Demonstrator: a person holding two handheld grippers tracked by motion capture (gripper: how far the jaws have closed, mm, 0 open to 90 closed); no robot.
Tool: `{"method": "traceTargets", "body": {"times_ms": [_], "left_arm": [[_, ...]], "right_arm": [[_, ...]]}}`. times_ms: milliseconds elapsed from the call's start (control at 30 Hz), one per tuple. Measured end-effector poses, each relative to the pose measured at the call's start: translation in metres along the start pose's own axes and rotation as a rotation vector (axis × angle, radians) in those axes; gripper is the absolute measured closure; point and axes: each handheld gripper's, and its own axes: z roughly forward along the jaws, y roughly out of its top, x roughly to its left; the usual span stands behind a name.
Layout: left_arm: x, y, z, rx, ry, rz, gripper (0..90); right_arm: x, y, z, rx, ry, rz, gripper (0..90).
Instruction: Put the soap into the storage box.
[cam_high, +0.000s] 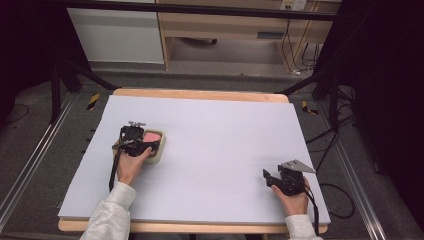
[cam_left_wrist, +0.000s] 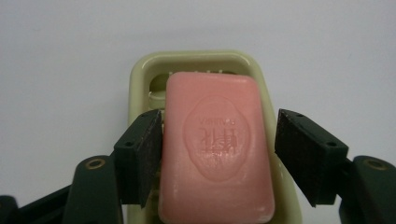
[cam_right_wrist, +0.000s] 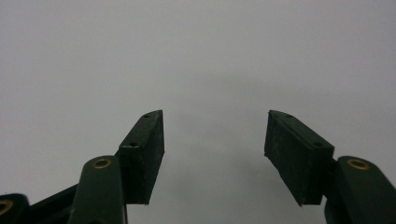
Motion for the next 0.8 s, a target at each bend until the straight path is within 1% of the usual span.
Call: {"method": "traceTargets", "body": {"times_ms": [67, 133, 233, 300, 333, 367, 433, 467, 567, 600, 667, 733, 767, 800], "left_arm": [[0.000, 0.001, -0.003, -0.001, 0.000, 0.007, 30.9], [0.001, 0.001, -0.009, -0.023, 0.005, 0.012, 29.6], [0.001, 0.000, -0.013, -0.036, -0.002, 0.022, 28.9], [0.001, -0.004, -0.020, -0.058, -0.018, 0.049, 28.4], [0.001, -0.004, -0.020, -0.058, -0.018, 0.049, 28.4], [0.001, -0.007, -0.025, -0.070, -0.032, 0.060, 28.2], [0.001, -0.011, -0.030, -0.086, -0.043, 0.069, 28.2], [0.001, -0.011, -0.030, -0.086, -0.043, 0.069, 28.2], [0.002, -0.018, -0.040, -0.126, -0.077, 0.075, 28.4], [0.003, -0.020, -0.041, -0.132, -0.086, 0.080, 28.5], [0.003, -0.022, -0.044, -0.137, -0.092, 0.087, 28.6], [0.004, -0.025, -0.048, -0.155, -0.095, 0.095, 28.6], [0.005, -0.029, -0.052, -0.172, -0.109, 0.096, 28.5], [0.005, -0.029, -0.052, -0.172, -0.109, 0.096, 28.5]], "right_arm": [[0.000, 0.000, 0.000, 0.001, 0.001, 0.001, 37.7], [0.001, 0.000, 0.000, 0.000, 0.001, 0.004, 37.6], [0.001, 0.000, 0.000, -0.001, 0.000, 0.005, 37.4], [0.001, 0.000, 0.000, -0.003, 0.000, 0.005, 36.8], [0.001, 0.000, 0.000, -0.003, 0.000, 0.005, 36.8], [0.000, 0.000, 0.000, -0.009, -0.001, 0.004, 36.3], [0.000, 0.000, 0.000, -0.012, -0.004, 0.003, 36.0], [0.000, 0.000, 0.000, -0.012, -0.004, 0.003, 36.0], [0.000, 0.000, 0.000, -0.015, -0.007, 0.005, 33.9], [0.000, 0.001, -0.001, -0.014, -0.007, 0.009, 33.4], [0.000, 0.001, -0.001, -0.015, -0.005, 0.012, 33.0], [-0.001, 0.001, -0.002, -0.018, -0.004, 0.018, 32.1], [-0.001, 0.000, -0.002, -0.021, -0.007, 0.018, 31.3], [-0.001, 0.000, -0.003, -0.019, -0.002, 0.026, 30.9]]}}
